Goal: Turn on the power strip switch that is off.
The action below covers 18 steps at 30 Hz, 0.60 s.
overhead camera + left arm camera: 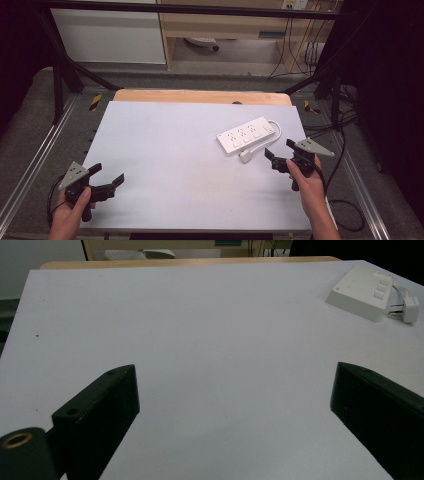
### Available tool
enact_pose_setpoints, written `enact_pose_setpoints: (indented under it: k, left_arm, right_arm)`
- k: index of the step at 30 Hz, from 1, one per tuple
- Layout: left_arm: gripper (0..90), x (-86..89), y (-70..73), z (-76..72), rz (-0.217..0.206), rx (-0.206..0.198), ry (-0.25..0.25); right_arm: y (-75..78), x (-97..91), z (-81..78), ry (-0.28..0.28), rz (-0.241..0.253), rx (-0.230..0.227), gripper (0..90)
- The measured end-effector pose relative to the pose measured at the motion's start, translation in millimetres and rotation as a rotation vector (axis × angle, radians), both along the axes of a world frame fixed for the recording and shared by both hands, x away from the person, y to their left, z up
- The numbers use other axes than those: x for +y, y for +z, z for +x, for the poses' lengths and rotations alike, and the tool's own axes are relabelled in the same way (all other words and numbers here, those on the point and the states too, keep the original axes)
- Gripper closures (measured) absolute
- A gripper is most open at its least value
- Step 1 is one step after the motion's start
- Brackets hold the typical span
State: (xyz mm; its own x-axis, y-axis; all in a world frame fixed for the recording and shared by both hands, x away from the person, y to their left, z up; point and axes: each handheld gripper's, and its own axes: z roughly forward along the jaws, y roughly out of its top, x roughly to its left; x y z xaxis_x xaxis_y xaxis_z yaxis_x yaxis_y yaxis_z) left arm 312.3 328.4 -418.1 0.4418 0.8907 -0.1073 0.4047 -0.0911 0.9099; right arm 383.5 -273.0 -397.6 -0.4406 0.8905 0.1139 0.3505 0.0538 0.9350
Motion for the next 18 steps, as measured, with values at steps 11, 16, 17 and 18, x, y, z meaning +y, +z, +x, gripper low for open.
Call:
enact_pose_setpoints:
  k: [11,16,17,18]
  left_arm:
    - [5.4,-0.4,-0.2,0.2,0.001,0.001,-0.002]
    - [5.4,-0.5,-0.2,-0.1,0.001,0.001,0.0]
    - [5.4,-0.6,-0.2,-0.1,0.0,0.0,0.0]
    - [5.5,-0.6,-0.2,-0.1,0.0,0.0,0.0]
  right_arm:
    - [-7.1,-20.2,-16.9,-0.024,-0.016,0.001,5.0]
    - [-9.3,-23.2,-23.0,-0.023,-0.02,0.005,4.9]
    - [-10.1,-23.7,-23.9,-0.022,-0.021,0.007,4.8]
    - [-11.0,-24.0,-24.8,-0.018,-0.021,0.013,4.6]
